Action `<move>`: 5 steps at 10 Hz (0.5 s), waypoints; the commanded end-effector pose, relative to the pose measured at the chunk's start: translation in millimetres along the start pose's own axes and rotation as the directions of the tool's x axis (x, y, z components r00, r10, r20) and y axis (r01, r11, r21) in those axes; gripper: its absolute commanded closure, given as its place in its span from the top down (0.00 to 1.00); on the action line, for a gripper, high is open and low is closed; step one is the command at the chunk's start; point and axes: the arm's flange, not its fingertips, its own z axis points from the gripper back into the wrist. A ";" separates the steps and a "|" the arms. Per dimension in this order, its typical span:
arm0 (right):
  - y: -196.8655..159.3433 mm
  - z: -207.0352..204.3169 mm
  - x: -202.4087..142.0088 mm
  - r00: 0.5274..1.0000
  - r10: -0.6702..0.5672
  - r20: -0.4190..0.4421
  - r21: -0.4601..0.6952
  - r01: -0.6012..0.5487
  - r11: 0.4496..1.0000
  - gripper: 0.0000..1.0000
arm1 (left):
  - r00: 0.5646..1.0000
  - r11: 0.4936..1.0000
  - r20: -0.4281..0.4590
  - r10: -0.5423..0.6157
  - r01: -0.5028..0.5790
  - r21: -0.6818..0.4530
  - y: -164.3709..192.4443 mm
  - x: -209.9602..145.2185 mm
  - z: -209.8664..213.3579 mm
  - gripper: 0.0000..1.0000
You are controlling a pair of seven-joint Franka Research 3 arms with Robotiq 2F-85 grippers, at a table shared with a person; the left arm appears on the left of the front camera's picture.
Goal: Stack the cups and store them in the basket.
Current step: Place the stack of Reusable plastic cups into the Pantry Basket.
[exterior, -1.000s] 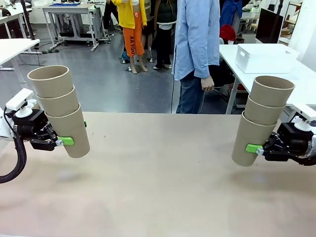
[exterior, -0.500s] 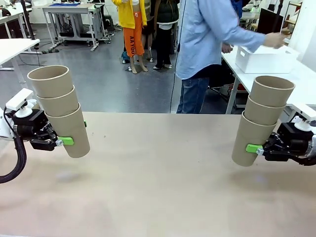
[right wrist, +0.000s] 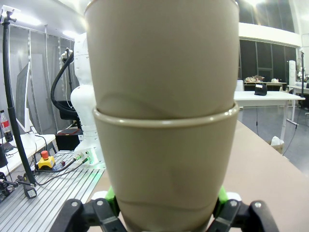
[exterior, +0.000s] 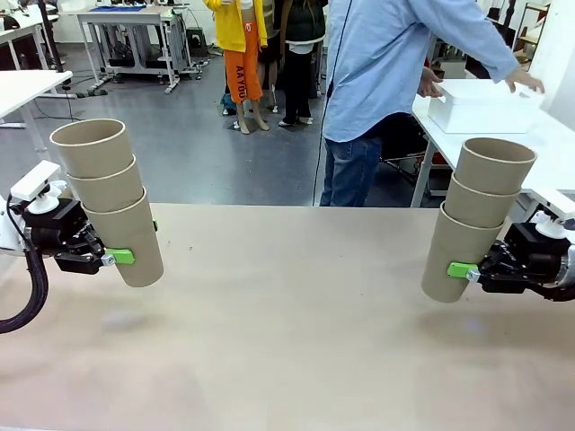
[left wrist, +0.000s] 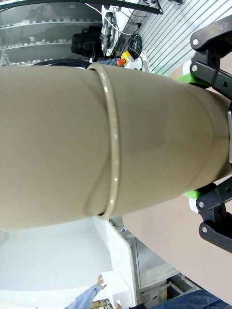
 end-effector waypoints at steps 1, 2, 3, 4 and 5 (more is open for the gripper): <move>0.2 -0.3 4.1 1.000 0.005 0.002 0.002 -0.005 1.000 0.84 | 1.000 1.000 0.007 -0.010 0.010 -0.006 0.9 2.9 1.3 0.84; 0.2 -0.3 4.1 1.000 0.005 0.002 0.002 -0.005 1.000 0.84 | 1.000 1.000 0.007 -0.010 0.010 -0.006 0.9 2.9 1.3 0.84; 0.2 -0.3 4.1 1.000 0.005 0.002 0.002 -0.005 1.000 0.84 | 1.000 1.000 0.007 -0.010 0.010 -0.006 0.9 2.9 1.3 0.84; 0.2 -0.3 4.1 1.000 0.005 0.002 0.002 -0.005 1.000 0.84 | 1.000 1.000 0.007 -0.010 0.010 -0.006 0.9 2.9 1.3 0.84; 0.2 -0.3 4.1 1.000 0.005 0.002 0.002 -0.005 1.000 0.84 | 1.000 1.000 0.007 -0.010 0.010 -0.006 0.9 2.9 1.3 0.84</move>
